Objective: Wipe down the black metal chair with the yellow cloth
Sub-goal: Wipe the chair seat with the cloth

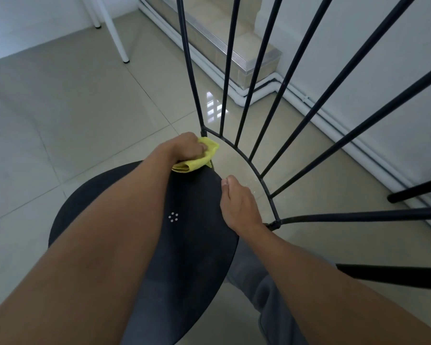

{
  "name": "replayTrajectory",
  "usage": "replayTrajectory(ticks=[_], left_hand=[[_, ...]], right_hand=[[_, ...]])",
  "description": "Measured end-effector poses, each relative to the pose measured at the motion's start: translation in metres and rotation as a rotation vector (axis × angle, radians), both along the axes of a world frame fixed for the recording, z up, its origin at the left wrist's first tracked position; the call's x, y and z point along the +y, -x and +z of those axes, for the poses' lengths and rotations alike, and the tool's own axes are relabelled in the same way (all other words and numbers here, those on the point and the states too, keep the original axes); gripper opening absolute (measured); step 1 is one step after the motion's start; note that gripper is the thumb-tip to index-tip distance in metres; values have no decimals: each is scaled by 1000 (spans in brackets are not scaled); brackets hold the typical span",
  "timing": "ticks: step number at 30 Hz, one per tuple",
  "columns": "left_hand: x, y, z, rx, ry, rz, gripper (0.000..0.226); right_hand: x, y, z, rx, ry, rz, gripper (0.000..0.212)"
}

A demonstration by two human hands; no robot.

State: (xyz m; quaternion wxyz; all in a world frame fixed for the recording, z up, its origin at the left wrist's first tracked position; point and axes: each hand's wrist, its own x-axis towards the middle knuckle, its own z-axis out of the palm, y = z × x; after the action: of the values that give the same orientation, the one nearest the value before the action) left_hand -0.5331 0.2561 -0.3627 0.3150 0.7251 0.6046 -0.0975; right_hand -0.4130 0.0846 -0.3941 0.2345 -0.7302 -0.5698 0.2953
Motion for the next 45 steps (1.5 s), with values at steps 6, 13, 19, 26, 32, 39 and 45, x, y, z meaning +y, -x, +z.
replayTrajectory(ticks=[6,13,19,26,32,39,45], left_hand=[[-11,-19,-16,111,-235,52,60],[-5,-9,-2,41,-23,-51,38],[-23,-16,-15,93,-317,110,48],[-71,-4,-27,53,-710,122,38],[-108,9,-31,-56,-759,63,38],[-148,14,-23,-37,-583,-61,65],[-176,9,-16,3,-496,-191,68]], right_hand=[[0,-1,0,6,11,5,28],[0,-1,-1,-1,-1,7,27],[1,-1,-3,4,-3,5,28],[-2,-1,-4,2,-36,-17,31],[-17,-7,9,-51,-7,28,27],[-46,-42,55,252,338,163,40],[-74,-82,107,224,643,404,25]])
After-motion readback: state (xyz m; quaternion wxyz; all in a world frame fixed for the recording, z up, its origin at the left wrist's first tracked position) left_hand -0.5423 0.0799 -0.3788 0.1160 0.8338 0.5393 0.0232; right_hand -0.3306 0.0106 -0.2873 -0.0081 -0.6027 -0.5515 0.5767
